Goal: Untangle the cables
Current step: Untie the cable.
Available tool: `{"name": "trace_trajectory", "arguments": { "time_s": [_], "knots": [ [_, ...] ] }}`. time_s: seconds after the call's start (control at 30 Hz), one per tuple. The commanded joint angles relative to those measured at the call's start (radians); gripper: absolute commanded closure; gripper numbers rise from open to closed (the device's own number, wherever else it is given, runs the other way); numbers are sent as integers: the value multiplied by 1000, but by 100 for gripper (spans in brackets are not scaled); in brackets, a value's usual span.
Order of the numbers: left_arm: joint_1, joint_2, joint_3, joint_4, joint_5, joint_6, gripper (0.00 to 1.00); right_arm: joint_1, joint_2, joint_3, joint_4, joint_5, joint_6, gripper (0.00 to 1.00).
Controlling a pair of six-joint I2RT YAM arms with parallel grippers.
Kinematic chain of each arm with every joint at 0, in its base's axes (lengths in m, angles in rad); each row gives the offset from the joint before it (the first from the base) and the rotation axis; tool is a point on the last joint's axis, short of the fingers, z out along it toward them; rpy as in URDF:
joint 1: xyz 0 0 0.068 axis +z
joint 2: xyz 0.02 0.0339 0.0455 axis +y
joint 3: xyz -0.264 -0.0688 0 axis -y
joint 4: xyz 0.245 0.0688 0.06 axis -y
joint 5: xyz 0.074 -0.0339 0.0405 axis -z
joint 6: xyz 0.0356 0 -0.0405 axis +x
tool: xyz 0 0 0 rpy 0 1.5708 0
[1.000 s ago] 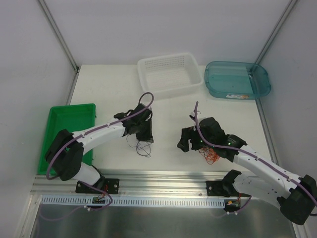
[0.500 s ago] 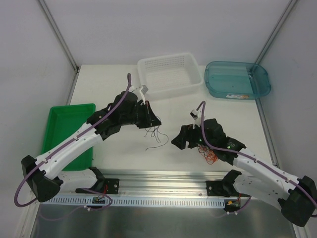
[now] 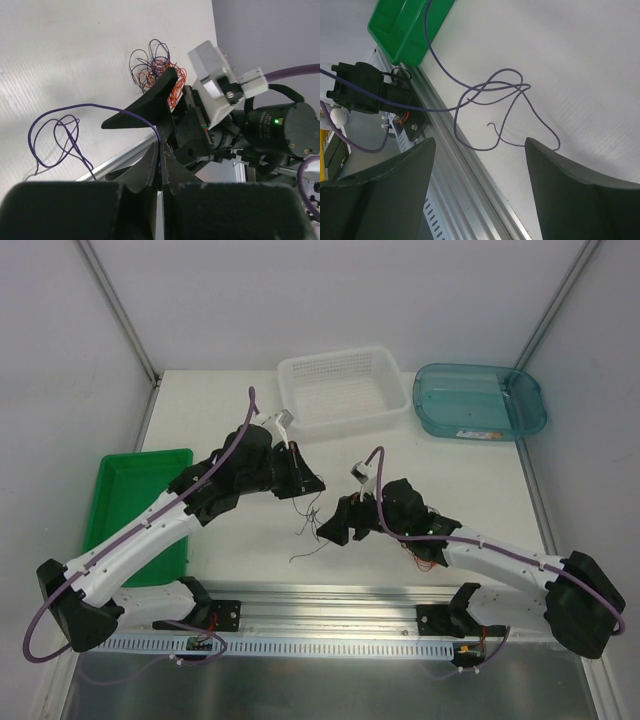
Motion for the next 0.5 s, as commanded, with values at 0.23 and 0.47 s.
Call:
{"name": "trace_trajectory", "arguments": {
  "time_s": [0.23, 0.47],
  "knots": [
    [-19, -44, 41, 17, -27, -40, 100, 50, 127, 53, 174, -47, -40, 28],
    [-23, -59, 32, 17, -35, -42, 100, 60, 202, 55, 243, -18, -30, 45]
  ]
}}
